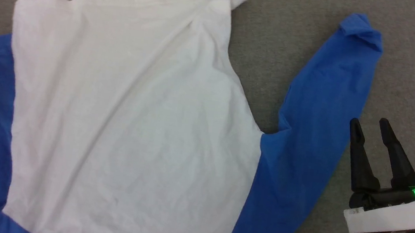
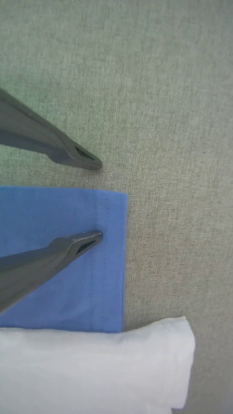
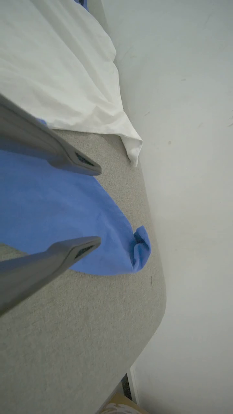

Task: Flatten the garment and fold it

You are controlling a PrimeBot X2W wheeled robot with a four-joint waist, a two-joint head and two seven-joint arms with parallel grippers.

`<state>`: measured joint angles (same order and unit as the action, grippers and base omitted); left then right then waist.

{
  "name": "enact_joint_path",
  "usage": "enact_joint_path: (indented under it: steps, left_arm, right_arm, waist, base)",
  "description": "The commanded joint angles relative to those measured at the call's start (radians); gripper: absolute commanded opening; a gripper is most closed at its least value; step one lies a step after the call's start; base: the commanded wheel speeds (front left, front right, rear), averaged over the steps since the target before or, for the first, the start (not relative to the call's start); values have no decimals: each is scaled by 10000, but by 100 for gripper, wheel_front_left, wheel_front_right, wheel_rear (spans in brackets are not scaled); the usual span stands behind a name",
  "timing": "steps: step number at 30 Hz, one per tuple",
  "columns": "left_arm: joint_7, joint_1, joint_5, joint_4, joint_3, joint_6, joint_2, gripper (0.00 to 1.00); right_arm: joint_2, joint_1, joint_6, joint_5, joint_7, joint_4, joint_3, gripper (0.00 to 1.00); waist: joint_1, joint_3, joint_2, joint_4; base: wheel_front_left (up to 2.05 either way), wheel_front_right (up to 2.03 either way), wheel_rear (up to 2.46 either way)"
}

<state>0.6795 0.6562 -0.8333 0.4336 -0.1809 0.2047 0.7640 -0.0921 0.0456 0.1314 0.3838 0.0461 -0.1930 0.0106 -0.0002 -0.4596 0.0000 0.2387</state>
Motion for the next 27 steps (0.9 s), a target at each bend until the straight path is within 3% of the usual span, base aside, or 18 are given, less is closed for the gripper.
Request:
enact_joint_path:
  steps: [1,2,3,4,5,10,19,27]
  left_arm:
    - [849,-398,-233,188,-308,53,-31,100]
    - [1122,-491,-284,89,-367,60,32,98]
    - [1229,-554,-330,-30,-363,96,52,60]
    - [1229,-554,-330,-30,-363,96,52,60]
    - [1351,-638,-408,-131,-378,118,11,1]
    - [1405,-897,-463,-557,-456,183,-90,0]
    - [-268,-782,174,-1092,-254,158,50,0]
    - [-847,-570,896,-2319,-641,48,203,0]
  right_arm:
    - [-42,147,-7,103,112,89,-23,100]
    - [-44,137,-7,136,127,125,-40,100]
    - [-51,137,-7,171,141,152,-42,100]
    - [-51,137,-7,171,141,152,-42,100]
    - [-61,147,-7,194,161,181,-41,100]
    - [-93,256,-7,262,148,326,-8,100]
    - [-127,-54,-7,60,-39,479,-332,100]
    - [11,-512,-7,-163,-326,346,-804,100]
  waist:
    - [2,-318,0,371]
    - [2,-328,0,381]
    - [2,-345,0,387]
    - [2,-345,0,387]
    - [2,-347,0,384]
    - [2,-216,0,311]
    - [2,1162,0,-385]
    - [2,2137,0,-1096]
  base:
    - [0,0,0]
    - [0,0,0]
    - [0,0,0]
    - [0,0,0]
    - [0,0,0]
    - [0,0,0]
    - [0,0,0]
    - [0,0,0]
